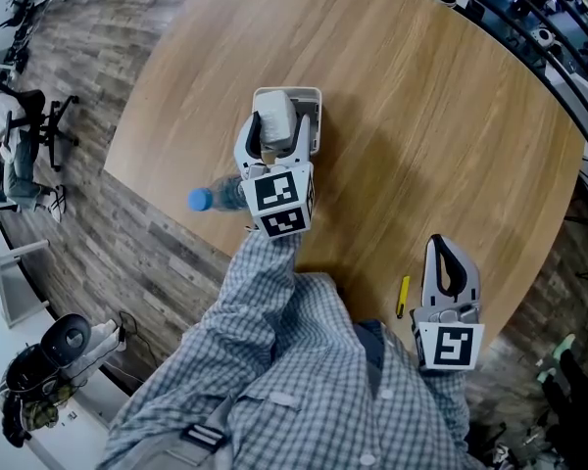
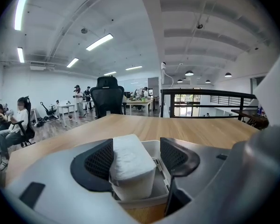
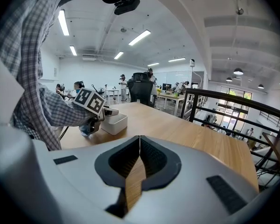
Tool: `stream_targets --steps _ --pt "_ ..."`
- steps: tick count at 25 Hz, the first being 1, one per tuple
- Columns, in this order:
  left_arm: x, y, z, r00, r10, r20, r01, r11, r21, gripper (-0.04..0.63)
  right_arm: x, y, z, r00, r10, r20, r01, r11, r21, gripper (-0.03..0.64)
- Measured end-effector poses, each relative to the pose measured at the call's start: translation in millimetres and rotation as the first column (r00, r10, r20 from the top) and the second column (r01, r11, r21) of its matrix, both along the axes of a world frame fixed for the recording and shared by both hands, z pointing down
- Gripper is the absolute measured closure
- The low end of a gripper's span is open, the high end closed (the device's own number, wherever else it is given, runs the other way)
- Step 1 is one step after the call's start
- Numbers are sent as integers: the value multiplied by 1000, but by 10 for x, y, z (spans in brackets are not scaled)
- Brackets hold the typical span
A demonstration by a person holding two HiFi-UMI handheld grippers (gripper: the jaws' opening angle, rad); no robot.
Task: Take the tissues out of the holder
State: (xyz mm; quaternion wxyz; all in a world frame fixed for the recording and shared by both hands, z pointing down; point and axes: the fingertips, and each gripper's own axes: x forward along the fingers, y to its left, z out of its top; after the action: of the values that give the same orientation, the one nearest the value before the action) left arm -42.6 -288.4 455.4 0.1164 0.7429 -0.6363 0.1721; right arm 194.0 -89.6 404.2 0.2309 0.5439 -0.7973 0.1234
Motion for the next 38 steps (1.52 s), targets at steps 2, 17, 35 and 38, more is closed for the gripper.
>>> stream_targets --steps 2,17,35,38 --pt "24 6 22 1000 6 6 -6 1000 1 287 23 1 16 1000 5 1 -5 1000 -1 603" --pt "-76 -1 36 996 -38 76 37 999 15 380 -7 9 31 1000 -2 9 2 1000 3 603" --pt "-3 -11 -8 996 -16 83 14 1000 18 416 11 30 4 1000 16 14 -16 1000 13 603" --pt "23 -7 9 995 3 97 -4 1000 14 419 -13 -20 -64 998 41 49 -43 998 36 603"
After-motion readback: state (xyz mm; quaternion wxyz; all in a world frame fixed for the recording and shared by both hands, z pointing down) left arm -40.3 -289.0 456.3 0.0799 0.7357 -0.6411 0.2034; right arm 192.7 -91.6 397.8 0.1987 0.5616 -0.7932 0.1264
